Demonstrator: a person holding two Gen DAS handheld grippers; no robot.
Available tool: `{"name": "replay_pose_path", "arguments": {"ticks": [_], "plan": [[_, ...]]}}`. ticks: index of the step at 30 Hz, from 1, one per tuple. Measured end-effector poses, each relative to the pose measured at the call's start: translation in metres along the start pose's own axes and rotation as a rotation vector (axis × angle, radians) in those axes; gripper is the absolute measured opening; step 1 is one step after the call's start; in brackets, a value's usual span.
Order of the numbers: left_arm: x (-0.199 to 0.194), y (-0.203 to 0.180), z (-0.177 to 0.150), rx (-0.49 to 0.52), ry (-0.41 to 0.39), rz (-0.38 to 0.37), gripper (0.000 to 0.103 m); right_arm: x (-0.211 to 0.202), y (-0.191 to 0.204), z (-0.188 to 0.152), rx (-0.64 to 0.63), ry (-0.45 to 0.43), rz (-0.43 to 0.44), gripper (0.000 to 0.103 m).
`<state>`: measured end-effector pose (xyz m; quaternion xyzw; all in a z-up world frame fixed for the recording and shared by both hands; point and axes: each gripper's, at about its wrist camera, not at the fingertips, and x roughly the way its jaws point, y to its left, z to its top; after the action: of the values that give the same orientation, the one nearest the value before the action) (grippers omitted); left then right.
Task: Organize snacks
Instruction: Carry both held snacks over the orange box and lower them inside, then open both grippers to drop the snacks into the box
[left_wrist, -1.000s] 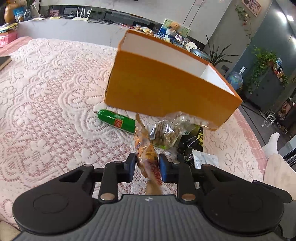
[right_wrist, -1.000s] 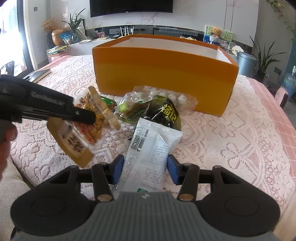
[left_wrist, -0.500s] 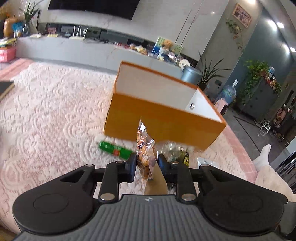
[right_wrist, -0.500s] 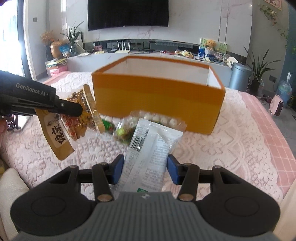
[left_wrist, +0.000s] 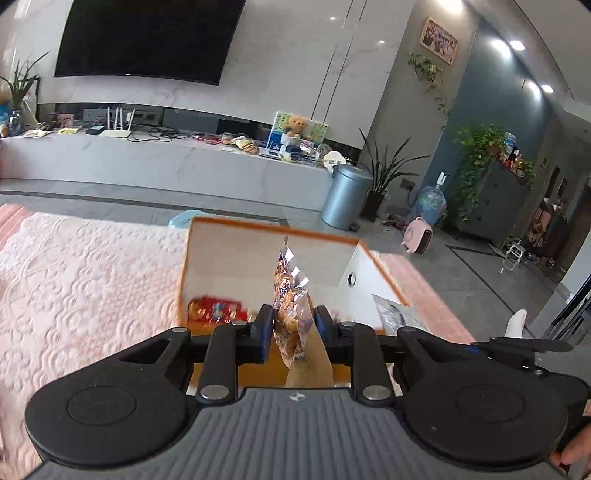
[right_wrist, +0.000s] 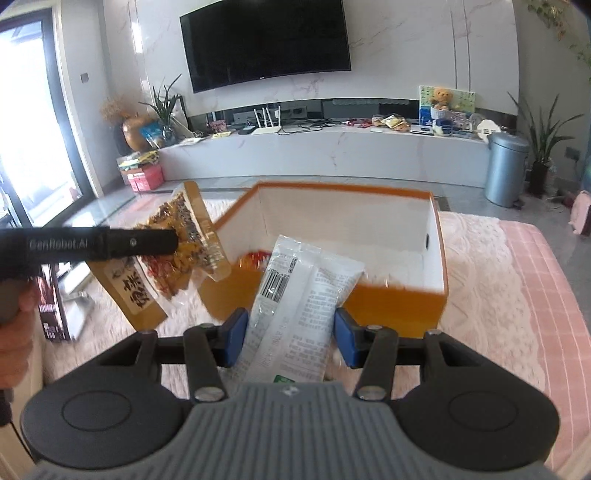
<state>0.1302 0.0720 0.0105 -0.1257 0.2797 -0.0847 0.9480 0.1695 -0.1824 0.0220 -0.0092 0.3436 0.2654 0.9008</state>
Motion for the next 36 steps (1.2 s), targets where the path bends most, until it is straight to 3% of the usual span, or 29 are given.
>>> {"name": "replay_pose_path", "arguments": {"ticks": [7,15,27,36], "plan": [[0.038,0.004,0.035,0.001,0.016,-0.008,0.026,0.037,-0.009,0.055,0.012,0.019,0.035,0.049],[0.093,0.023,0.050,0.023,0.100,0.054,0.026,0.110,-0.030,0.093,0.023,0.107,0.022,0.049],[0.161,0.043,0.046,0.055,0.243,0.134,0.026,0.219,-0.044,0.102,0.030,0.311,0.007,0.049],[0.174,0.048,0.039,0.083,0.289,0.188,0.026,0.254,-0.039,0.103,-0.005,0.401,-0.026,0.050]]}}
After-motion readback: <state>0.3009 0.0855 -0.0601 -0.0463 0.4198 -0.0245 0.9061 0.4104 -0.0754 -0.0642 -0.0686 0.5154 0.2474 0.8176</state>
